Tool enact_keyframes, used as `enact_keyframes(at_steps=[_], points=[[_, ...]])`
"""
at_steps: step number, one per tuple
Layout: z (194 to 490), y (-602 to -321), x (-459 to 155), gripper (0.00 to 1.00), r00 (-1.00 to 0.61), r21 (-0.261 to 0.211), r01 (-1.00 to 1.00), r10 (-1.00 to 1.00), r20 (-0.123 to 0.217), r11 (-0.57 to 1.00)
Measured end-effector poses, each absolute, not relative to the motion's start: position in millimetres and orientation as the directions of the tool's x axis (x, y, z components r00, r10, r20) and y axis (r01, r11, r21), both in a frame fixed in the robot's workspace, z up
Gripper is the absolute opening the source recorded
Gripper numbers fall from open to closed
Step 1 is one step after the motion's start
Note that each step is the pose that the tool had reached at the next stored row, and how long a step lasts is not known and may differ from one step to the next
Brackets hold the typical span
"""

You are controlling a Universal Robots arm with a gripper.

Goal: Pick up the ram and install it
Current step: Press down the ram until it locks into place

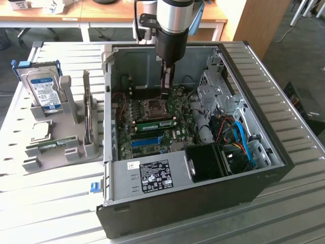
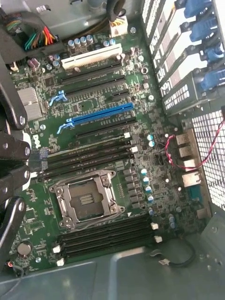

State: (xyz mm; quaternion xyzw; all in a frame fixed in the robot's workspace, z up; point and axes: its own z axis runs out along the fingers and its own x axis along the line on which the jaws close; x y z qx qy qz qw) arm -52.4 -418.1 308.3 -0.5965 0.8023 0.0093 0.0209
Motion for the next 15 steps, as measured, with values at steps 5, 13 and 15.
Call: enact_keyframes(at_steps=[5, 13, 15], points=[[308.3, -418.1, -52.4, 0.11, -0.318, -0.01, -0.948, -0.947, -0.045, 0.319], [308.3, -418.1, -52.4, 0.11, -0.377, -0.009, -0.926, -0.925, -0.044, 0.378], [308.4, -418.1, -52.4, 0.11, -0.39, -0.009, -0.92, -0.92, -0.043, 0.391]])
